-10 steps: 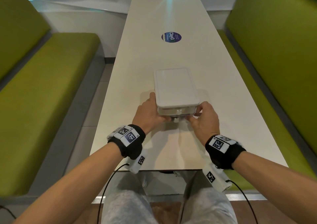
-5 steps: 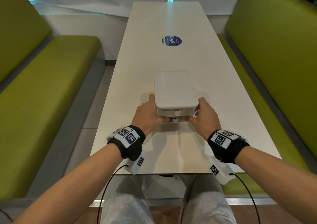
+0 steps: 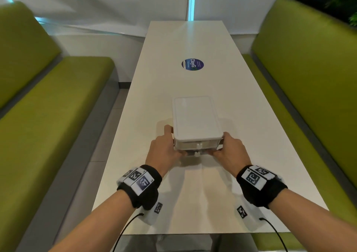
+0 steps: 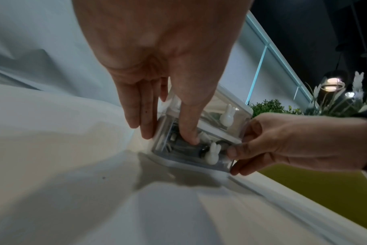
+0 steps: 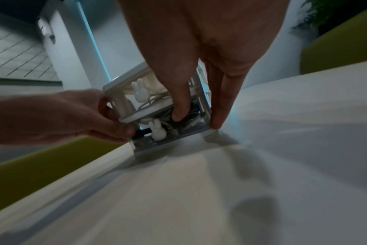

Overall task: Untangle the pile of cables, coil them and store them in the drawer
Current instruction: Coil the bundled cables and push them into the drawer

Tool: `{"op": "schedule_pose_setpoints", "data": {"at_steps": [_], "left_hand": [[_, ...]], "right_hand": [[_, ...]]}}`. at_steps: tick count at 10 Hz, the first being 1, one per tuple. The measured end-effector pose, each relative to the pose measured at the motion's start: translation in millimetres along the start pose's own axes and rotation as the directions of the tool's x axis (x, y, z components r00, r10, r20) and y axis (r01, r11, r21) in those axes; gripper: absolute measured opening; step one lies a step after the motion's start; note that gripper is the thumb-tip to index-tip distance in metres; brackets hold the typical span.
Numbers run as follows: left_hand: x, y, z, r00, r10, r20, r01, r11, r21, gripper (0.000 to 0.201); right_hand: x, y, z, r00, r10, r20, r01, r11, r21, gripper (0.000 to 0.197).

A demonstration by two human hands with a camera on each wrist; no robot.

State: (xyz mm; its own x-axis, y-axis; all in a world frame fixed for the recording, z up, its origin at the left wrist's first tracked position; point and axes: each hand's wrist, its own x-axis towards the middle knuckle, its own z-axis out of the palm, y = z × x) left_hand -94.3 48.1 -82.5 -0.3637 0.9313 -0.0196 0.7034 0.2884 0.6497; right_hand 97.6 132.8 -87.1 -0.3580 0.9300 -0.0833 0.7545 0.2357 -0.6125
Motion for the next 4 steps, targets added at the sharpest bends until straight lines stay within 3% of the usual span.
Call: {"op": "schedule_pose_setpoints", "data": {"at_steps": [2,3,4], "left_hand": [[35,1,-1,0.999,-0.035,-0.033,0.033,0.998,-0.049,0.056],[42,4,-7,0.992,-0.128,-0.009,0.128,0.992,-0.023,0.062],[33,20,-25,0.993,-0.111,-0.038,0.115,0.987,0.115,0.049]], "right_hand": [[32,-14,2,0.999,0.038,-0.006,-0.038,0.999,0.007,0.044],[43,-24,-6,0.997,0.065,0.035,-0.062,0.995,-0.074,0.039],[33,-44,-24,0.994,0.103,0.045,-0.092,0.977,-0.193,0.023]]}}
